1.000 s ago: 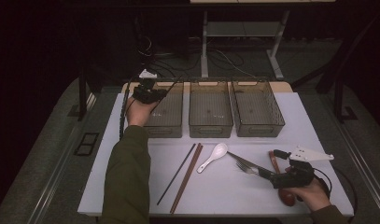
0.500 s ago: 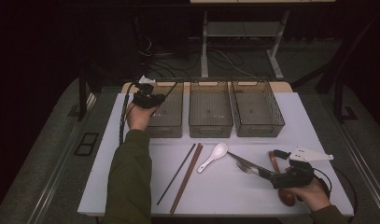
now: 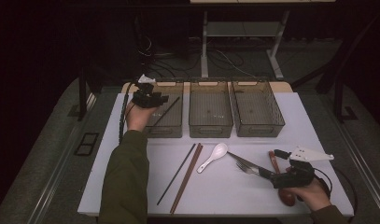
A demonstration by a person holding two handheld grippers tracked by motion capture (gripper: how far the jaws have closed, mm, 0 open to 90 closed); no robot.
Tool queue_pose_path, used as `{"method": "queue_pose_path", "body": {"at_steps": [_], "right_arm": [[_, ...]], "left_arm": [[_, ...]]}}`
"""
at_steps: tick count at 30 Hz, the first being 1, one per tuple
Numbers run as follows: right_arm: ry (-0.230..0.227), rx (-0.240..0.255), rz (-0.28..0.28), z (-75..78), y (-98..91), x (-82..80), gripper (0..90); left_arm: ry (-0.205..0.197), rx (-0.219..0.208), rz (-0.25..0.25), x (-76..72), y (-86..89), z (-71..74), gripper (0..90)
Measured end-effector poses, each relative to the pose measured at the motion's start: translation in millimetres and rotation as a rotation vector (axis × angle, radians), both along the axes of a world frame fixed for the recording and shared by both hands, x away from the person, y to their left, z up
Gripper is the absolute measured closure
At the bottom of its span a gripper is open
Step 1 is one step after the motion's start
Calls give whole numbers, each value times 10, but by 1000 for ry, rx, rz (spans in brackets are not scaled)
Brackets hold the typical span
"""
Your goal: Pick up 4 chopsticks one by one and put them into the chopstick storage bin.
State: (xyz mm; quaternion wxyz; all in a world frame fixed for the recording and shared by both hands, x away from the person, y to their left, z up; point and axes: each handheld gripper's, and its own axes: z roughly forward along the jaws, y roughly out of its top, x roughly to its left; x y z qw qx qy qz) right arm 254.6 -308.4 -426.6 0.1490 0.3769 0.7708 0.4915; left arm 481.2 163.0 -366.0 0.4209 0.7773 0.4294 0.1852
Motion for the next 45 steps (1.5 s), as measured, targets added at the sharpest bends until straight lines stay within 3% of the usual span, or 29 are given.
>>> {"method": "queue_pose_path", "body": {"at_steps": [4,9,15,17,21,27,37,45], "right_arm": [[-1,0,-1,0,4,-4,27],[0,-7,1,-4,12,2,27],[3,-7,2,-5,15,0,27],[5,-8,1,-7,16,0,27],[1,-9,1,-9,14,4,27],[0,-9,2,-7,15,1,27],[3,-10,-2,-7,16,2,27],[6,-5,-6,-5,9,0,27]], "left_arm": [[14,-40,-21,-60,-20,66,522],[21,-32,-65,-170,-64,184,453],[0,-45,-97,-309,-92,306,403],[8,-69,-97,-364,-100,323,379],[2,-55,-123,-476,-114,345,360],[5,-66,-155,-638,-122,315,326],[14,-23,-198,-964,-168,252,286],[15,-29,-218,-1209,-194,158,282]]}}
